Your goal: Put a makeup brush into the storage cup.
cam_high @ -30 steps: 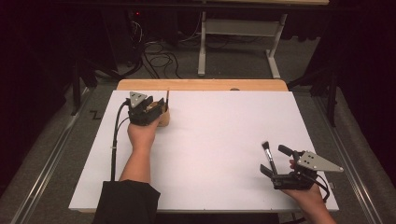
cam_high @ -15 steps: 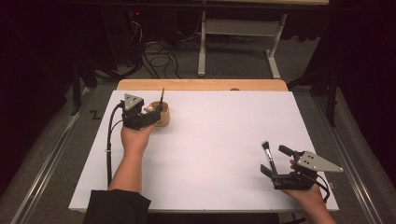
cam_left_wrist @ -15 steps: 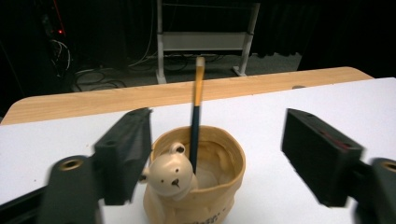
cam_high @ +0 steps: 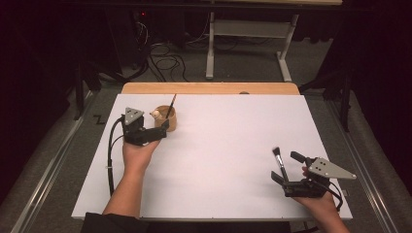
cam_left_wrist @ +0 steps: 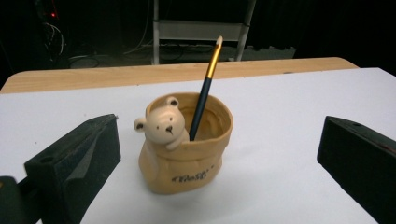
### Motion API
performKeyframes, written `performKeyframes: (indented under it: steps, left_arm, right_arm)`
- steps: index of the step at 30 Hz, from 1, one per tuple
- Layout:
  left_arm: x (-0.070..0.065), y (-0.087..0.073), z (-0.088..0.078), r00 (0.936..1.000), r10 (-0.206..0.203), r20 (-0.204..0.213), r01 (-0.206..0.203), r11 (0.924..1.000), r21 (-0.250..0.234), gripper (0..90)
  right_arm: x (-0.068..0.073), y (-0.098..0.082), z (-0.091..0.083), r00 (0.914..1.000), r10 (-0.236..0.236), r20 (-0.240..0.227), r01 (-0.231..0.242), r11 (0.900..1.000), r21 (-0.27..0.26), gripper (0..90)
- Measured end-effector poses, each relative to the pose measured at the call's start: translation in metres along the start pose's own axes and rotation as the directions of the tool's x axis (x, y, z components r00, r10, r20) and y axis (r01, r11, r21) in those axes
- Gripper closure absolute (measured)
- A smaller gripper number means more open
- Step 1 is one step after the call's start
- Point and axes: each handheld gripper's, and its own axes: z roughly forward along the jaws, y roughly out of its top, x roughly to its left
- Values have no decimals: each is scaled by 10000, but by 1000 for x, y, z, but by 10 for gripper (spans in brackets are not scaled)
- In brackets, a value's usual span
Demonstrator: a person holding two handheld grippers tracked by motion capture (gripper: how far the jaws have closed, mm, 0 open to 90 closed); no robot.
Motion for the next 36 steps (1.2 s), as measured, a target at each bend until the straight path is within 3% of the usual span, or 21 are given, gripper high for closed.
performKeyframes:
  steps: [6,10,15,18,19,21,23,26,28,31,36]
  left_arm:
    - [4,-5,-18,9998,-22,204,20,10000,77,6]
    - [4,-12,-34,9991,363,220,-368,9991,209,6]
    - [0,-15,-57,9978,221,622,-242,9991,337,6]
    - [-6,-27,-77,9921,713,1028,-740,9970,221,6]
    - [-6,-31,-84,9910,686,1145,-707,9974,144,6]
    - [-3,-41,-96,9908,170,1339,-171,9999,-7,6]
    - [-3,-51,-98,9899,43,1419,-118,9986,516,6]
    - [-5,-65,-97,9849,783,1545,-940,9908,971,6]
    - [-9,-73,-95,9812,730,1784,-969,9868,1294,6]
    - [-15,-76,-95,9699,1206,2114,-1471,9825,1139,6]
    - [-12,-70,-95,9727,806,2178,-1050,9891,1030,6]
  right_arm:
    - [0,-2,1,10000,-1,60,0,9999,119,6]
    - [-1,-2,0,10000,-9,85,8,10000,90,6]
    - [-3,-3,-1,9998,15,214,-16,10000,26,6]
    - [-3,-4,-1,9997,26,251,-27,10000,25,5]
    - [-4,-4,-1,9996,-23,265,22,10000,25,6]
    - [-4,-5,-1,9995,-19,329,15,10000,98,6]
    - [-5,-6,-1,9994,-35,335,31,9999,121,6]
    - [-6,-7,-1,9986,-60,522,52,9999,144,6]
    - [-7,-8,-1,9978,-26,658,13,9998,200,5]
    - [-9,-10,-3,9961,9,879,-30,9997,247,5]
    - [-14,-12,-4,9936,192,1113,-219,9995,236,5]
